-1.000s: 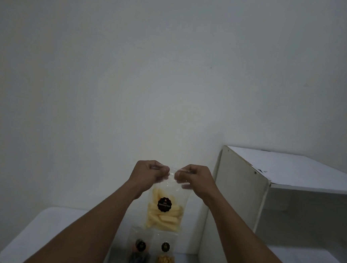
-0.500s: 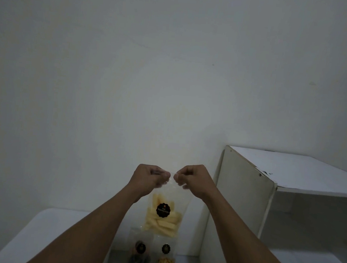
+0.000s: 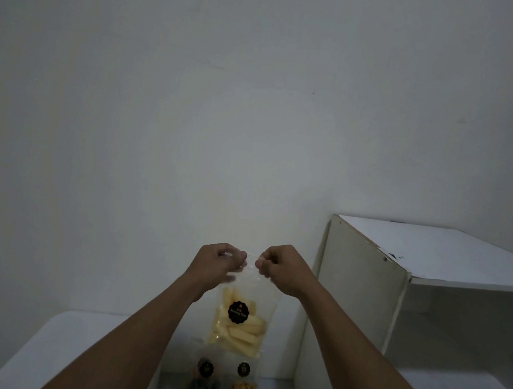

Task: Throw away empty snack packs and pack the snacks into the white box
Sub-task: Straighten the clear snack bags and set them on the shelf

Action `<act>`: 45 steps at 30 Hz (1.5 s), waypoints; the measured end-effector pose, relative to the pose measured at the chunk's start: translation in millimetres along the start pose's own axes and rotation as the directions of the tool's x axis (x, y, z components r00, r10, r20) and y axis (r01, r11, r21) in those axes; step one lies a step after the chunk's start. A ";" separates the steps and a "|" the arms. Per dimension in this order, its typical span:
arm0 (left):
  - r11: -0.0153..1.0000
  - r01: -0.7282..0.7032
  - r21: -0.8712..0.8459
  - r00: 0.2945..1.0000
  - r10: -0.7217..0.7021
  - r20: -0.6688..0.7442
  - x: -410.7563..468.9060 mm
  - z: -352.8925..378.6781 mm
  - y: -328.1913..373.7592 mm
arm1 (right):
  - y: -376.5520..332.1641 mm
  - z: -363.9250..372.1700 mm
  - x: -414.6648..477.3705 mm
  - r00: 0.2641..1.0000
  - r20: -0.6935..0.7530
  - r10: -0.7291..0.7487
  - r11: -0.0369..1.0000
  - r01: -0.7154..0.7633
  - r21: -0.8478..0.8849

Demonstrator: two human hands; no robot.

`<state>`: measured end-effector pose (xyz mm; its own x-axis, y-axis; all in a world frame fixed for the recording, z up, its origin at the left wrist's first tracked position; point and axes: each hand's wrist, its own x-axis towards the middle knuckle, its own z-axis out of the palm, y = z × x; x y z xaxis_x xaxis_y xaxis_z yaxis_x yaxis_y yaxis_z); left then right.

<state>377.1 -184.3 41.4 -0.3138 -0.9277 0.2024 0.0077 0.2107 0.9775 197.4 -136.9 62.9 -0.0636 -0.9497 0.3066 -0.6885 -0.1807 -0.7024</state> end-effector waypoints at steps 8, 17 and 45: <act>0.999 -0.039 0.030 0.996 0.041 -0.084 4.9 -7.7 -1.4 | 10.3 -5.0 -7.4 0.998 0.056 0.023 0.971 -0.036 0.237; 0.998 -0.005 0.064 0.985 0.016 -0.172 6.9 10.9 -2.9 | 16.0 -3.3 -14.2 0.997 -0.018 0.075 0.955 -0.067 0.288; 0.918 0.335 -0.214 0.941 -0.338 0.023 -6.0 21.7 -13.8 | 19.9 30.4 -36.3 0.975 0.024 0.221 0.889 -0.212 0.407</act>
<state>358.2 -175.0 25.4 -0.3200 -0.9369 -0.1410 0.1055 -0.1832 0.9774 208.1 -113.8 18.3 -0.1968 -0.9721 0.1276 -0.3043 -0.0632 -0.9505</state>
